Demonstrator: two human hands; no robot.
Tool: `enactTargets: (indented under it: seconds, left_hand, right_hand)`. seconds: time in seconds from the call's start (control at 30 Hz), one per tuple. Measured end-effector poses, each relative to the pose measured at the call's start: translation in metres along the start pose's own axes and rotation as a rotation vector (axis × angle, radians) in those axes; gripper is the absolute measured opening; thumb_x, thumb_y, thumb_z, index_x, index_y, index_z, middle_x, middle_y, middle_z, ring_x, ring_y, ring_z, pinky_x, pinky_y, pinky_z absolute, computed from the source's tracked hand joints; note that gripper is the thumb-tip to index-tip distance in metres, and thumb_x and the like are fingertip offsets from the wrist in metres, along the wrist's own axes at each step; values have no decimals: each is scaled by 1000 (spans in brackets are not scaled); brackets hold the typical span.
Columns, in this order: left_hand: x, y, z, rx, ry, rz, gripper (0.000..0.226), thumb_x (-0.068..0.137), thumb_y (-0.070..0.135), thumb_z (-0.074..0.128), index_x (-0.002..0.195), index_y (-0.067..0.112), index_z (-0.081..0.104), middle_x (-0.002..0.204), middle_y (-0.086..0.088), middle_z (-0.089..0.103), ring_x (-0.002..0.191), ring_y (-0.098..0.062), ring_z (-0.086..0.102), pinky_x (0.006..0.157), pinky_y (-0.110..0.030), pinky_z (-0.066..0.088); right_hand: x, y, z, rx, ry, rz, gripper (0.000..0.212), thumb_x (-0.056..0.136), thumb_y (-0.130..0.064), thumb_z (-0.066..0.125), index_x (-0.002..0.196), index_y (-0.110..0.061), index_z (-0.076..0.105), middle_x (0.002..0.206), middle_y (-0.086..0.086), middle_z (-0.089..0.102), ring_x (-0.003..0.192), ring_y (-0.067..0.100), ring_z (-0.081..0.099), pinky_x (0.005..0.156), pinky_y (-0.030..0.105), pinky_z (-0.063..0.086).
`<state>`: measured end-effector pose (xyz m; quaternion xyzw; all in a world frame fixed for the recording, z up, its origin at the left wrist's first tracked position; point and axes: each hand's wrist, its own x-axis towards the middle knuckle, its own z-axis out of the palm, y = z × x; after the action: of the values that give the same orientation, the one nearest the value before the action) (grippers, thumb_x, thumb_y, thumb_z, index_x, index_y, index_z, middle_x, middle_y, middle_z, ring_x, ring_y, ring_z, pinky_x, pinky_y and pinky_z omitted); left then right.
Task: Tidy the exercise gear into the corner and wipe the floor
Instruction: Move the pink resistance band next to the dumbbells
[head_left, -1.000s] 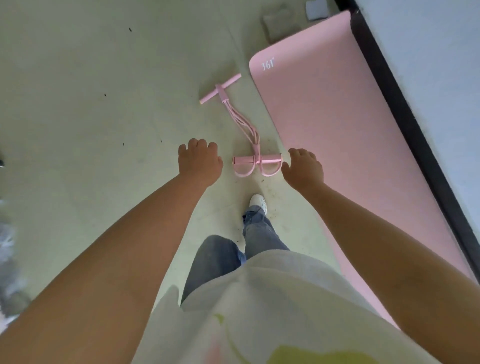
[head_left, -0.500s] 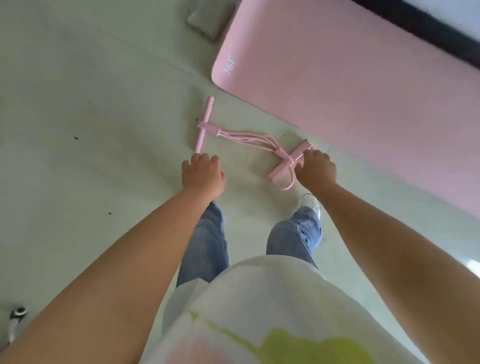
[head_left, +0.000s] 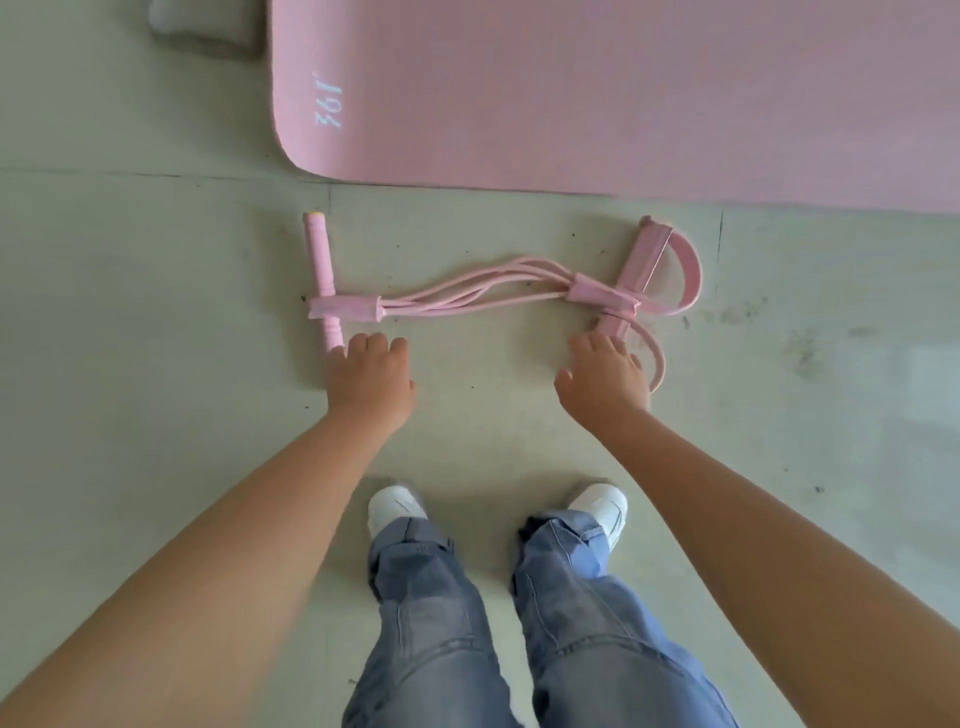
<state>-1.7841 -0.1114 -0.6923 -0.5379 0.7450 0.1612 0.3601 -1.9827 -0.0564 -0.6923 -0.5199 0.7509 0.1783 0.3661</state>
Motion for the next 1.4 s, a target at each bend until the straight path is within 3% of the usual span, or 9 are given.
enactTargets:
  seconds: [0.33, 0.5, 0.67, 0.87, 0.97, 1.07, 1.13, 1.27, 1.4]
  left_hand:
    - [182, -4, 114, 74, 172, -111, 37, 86, -3, 48, 123, 4, 48, 125, -14, 53, 121, -31, 46, 92, -38, 42]
    - [203, -6, 121, 53, 209, -95, 33, 89, -3, 41, 118, -1, 56, 123, -16, 58, 121, -32, 48, 96, -36, 40]
    - [207, -18, 127, 165, 428, 179, 31, 50, 0, 29, 38, 5, 57, 36, -10, 52, 31, -22, 55, 39, -18, 46]
    - [201, -16, 131, 230, 430, 302, 23, 57, 3, 39, 40, 3, 54, 36, -11, 50, 25, -22, 50, 28, -18, 40]
    - [189, -13, 116, 127, 303, 218, 20, 55, 3, 81, 62, -3, 62, 55, -19, 63, 45, -32, 64, 38, -30, 49]
    - [183, -13, 116, 19, 189, 49, 43, 85, 32, 65, 112, 2, 51, 111, -17, 62, 104, -33, 61, 80, -38, 49]
    - [177, -14, 118, -14, 189, -17, 51, 82, 38, 67, 114, 3, 49, 114, -15, 61, 109, -31, 59, 84, -36, 47]
    - [176, -19, 141, 118, 368, 111, 58, 23, 25, 96, 60, 3, 56, 47, -11, 60, 39, -23, 62, 34, -16, 41]
    - [173, -25, 148, 127, 410, 245, 76, 25, 24, 96, 66, 9, 34, 39, -5, 52, 31, -19, 54, 31, -14, 36]
  right_hand:
    - [187, 39, 104, -214, 308, -101, 55, 86, -4, 45, 140, -4, 32, 146, 17, 30, 138, 32, 25, 113, 48, 18]
    - [210, 43, 95, -269, 300, -71, 50, 88, -3, 42, 137, -10, 35, 132, 14, 45, 123, 34, 39, 102, 42, 30]
    - [205, 39, 85, -329, 250, -62, 48, 85, 2, 47, 132, -6, 38, 128, 18, 46, 119, 36, 40, 98, 43, 35]
    - [200, 49, 88, -309, 235, -53, 50, 86, -2, 48, 134, -9, 35, 130, 15, 46, 121, 35, 40, 99, 43, 35]
    - [195, 59, 92, -221, 259, -39, 56, 89, -1, 45, 141, -11, 27, 139, 15, 36, 122, 37, 40, 104, 44, 32]
    - [196, 59, 93, -135, 278, 39, 46, 93, -2, 43, 137, -3, 31, 136, 19, 38, 120, 38, 44, 103, 43, 34]
    - [199, 56, 92, -167, 271, 85, 37, 94, -4, 43, 130, -1, 38, 131, 19, 45, 119, 37, 45, 102, 43, 35]
    - [201, 53, 95, -232, 251, 89, 41, 91, 2, 43, 131, 1, 37, 130, 19, 45, 120, 38, 44, 100, 44, 36]
    - [186, 50, 84, -273, 226, 20, 47, 86, 6, 48, 131, -2, 38, 131, 16, 42, 121, 35, 42, 100, 42, 39]
